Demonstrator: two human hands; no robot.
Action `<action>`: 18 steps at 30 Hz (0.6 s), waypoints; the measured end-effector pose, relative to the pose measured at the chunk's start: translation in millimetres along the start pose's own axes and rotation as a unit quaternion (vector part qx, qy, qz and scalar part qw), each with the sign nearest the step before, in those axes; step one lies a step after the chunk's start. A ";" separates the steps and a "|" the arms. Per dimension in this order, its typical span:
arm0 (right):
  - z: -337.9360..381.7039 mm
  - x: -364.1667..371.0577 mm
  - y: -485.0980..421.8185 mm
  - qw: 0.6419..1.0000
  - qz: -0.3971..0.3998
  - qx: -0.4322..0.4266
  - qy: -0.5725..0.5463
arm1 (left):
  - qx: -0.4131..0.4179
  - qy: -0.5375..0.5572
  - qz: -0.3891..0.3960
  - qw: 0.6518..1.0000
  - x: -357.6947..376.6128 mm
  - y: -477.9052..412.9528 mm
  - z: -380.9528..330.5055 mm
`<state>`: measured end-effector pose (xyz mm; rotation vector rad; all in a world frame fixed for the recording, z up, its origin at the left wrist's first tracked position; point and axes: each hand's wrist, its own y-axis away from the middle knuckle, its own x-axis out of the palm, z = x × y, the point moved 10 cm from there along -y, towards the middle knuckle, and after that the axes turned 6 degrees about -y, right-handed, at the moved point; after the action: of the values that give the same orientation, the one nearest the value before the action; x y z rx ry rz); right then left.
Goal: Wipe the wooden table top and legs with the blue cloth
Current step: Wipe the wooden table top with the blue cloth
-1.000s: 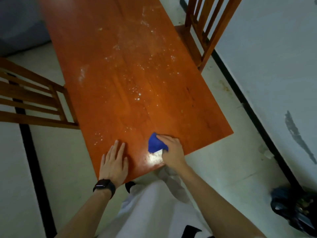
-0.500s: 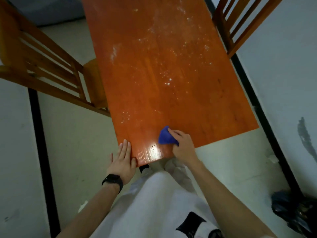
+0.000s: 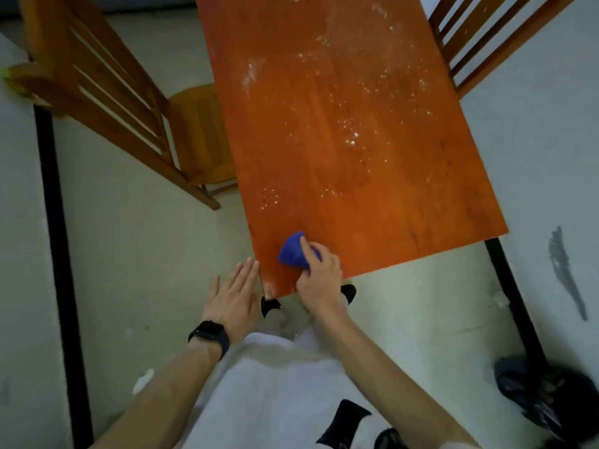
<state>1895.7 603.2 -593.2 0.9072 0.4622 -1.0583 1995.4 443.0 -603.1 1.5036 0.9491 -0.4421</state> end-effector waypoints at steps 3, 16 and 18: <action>-3.1 -31.7 -23.0 0.993 0.021 -0.029 -0.114 | 0.020 0.018 0.009 1.000 1.0 -3.3 -1.3; 14.3 35.2 28.7 0.988 0.063 -0.006 -0.143 | 0.006 0.075 0.012 0.997 6.9 -5.2 4.4; 24.7 31.3 20.9 0.973 0.123 -0.061 -0.184 | -0.006 0.098 0.008 0.995 7.9 -4.6 13.3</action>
<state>1926.0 570.1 -592.9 0.6218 0.1003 -0.9329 1999.9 432.4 -614.3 1.5638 1.0885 -0.2804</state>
